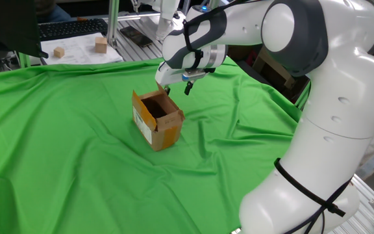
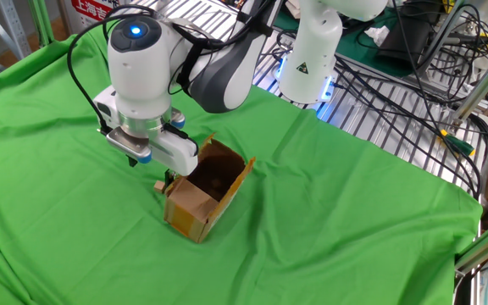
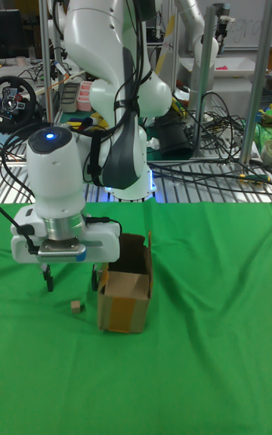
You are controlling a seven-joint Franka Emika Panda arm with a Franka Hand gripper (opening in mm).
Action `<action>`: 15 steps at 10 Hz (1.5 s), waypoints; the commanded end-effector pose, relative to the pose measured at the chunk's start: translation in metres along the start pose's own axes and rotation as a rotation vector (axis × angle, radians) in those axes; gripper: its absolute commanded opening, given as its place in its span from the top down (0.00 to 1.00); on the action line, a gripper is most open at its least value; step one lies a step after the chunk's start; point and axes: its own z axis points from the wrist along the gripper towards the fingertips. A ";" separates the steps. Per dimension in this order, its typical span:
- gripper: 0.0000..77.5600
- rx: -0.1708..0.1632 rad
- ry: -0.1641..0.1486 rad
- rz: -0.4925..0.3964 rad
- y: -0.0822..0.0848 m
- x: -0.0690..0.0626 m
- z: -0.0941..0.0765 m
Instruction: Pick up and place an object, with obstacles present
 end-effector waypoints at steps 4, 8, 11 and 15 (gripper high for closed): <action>0.00 0.019 0.030 0.034 -0.003 0.008 -0.048; 0.00 0.011 0.039 0.073 0.004 0.013 -0.068; 0.00 0.010 0.038 0.114 0.022 0.016 -0.080; 0.00 0.010 0.064 0.143 0.066 0.024 -0.108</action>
